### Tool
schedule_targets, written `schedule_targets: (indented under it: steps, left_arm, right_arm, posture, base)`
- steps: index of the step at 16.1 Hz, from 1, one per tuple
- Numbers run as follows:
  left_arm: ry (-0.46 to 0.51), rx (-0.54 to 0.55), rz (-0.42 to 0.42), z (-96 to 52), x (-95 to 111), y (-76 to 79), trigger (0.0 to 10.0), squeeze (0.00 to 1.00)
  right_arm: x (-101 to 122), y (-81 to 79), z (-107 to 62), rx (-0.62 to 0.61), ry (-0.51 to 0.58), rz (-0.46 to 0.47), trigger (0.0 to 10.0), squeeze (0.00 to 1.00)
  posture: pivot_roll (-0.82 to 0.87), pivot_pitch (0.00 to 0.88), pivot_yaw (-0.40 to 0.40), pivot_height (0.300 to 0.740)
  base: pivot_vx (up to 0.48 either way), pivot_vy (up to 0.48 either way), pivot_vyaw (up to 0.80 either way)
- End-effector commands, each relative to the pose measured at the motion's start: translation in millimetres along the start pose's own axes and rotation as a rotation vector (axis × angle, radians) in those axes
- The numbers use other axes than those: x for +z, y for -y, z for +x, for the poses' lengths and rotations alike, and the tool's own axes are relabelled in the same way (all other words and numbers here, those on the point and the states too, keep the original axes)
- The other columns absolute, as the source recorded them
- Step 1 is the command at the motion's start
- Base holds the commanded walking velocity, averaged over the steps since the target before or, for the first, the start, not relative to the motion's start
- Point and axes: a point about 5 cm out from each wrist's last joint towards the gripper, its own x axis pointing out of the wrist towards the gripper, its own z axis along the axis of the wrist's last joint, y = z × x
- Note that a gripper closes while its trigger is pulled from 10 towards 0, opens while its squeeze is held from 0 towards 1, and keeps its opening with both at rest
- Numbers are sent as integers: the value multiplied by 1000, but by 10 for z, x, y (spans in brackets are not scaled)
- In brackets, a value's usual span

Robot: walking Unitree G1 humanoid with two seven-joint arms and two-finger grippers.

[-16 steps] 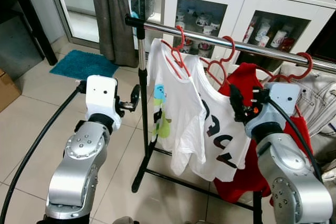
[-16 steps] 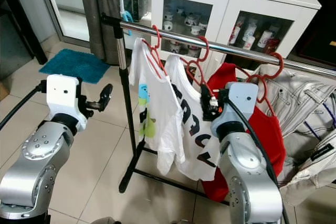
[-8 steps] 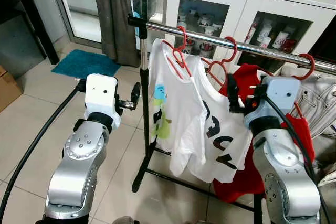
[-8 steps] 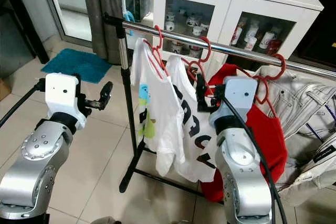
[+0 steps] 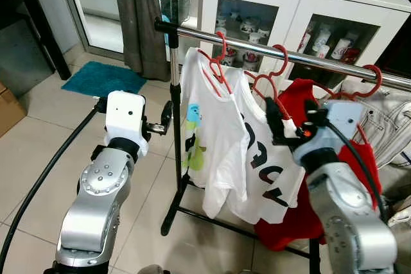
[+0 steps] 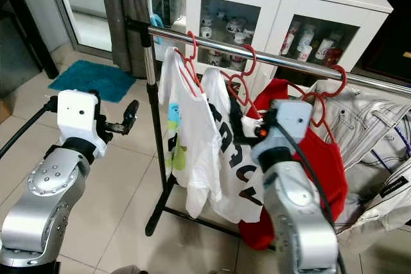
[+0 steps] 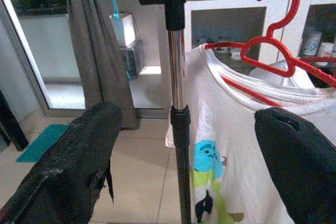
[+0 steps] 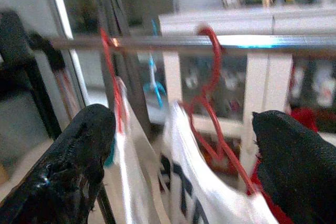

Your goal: Hang hanger

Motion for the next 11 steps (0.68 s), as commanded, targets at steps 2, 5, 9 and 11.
schedule_targets:
  steps: [2,5,9,11]
  left_arm:
    - [6,-17,25,18,12,42,10000,1000]
    - [7,-27,35,4,5,52,10000,1000]
    - [10,-25,59,-11,5,47,10000,1000]
    - [15,-28,71,-11,9,50,10000,1000]
  right_arm:
    - [48,52,25,-98,76,-77,10000,475]
    - [51,83,-2,-23,54,26,10000,537]
    - [41,106,-24,-14,45,19,10000,596]
    - [54,95,-13,2,60,-3,10000,573]
  posture:
    - [56,18,-59,740]
    - [62,25,-65,740]
    - [62,31,-69,740]
    - [60,32,-70,740]
  base:
    - [0,-480,0]
    - [0,-480,0]
    - [0,-467,0]
    - [0,-405,0]
